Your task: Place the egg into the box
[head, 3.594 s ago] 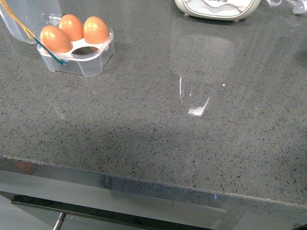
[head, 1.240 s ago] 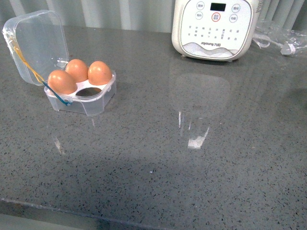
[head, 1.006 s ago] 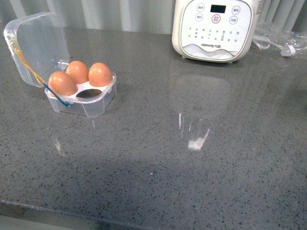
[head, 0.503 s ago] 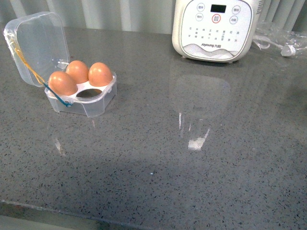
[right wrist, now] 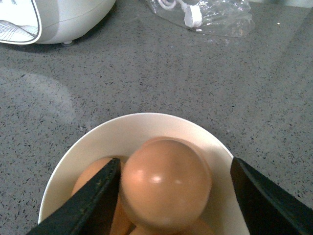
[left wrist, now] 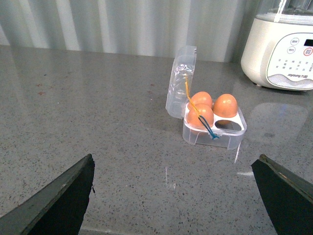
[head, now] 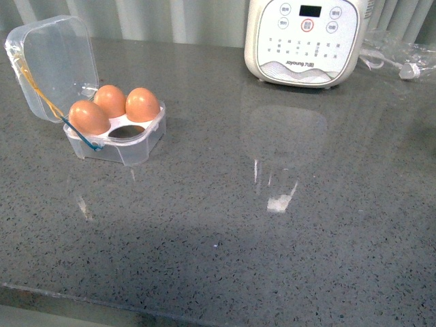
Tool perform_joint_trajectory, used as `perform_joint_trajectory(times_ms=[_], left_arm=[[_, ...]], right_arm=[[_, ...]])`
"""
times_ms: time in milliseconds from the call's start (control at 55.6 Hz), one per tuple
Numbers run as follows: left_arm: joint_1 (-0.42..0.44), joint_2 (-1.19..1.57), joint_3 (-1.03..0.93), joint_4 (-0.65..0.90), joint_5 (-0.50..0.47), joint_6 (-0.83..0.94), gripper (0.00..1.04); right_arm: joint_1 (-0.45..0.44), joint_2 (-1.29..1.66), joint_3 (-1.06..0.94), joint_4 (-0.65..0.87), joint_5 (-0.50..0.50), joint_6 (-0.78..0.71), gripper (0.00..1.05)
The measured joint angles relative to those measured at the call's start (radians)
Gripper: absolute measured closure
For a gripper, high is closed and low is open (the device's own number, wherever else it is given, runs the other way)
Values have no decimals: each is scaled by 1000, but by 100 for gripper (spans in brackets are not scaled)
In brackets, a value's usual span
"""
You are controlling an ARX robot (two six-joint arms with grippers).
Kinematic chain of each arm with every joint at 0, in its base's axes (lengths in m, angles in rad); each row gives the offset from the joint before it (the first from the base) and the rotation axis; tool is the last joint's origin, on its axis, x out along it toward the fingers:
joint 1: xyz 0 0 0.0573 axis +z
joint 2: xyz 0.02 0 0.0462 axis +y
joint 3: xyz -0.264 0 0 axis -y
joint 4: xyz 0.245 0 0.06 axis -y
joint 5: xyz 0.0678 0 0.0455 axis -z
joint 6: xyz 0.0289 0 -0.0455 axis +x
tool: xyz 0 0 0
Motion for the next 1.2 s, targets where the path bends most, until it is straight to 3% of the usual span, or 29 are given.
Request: perform_joint_trajectory(times_ms=[144,503,611,701,881,1024,1204], left_arm=[[0,0,0,0,0,0,7],[0,0,0,0,0,0,7],[0,0,0,0,0,0,7],[0,0,0,0,0,0,7],[0,0,0,0,0,0,7],[0,0,0,0,0,0,7],[0,0,0,0,0,0,7]], right_arm=[[10,-7,-6,-1,-4,0,57],[51,-99,-15,-29,1,26,58],[100,-168,-5,-42,19,71,59],[196,-194,34,-39,40,117,59],[499,-153,135,5,22,179,59],[654,-68,167,34,-11,180,59],[771,47,205,55,-32,180,59]])
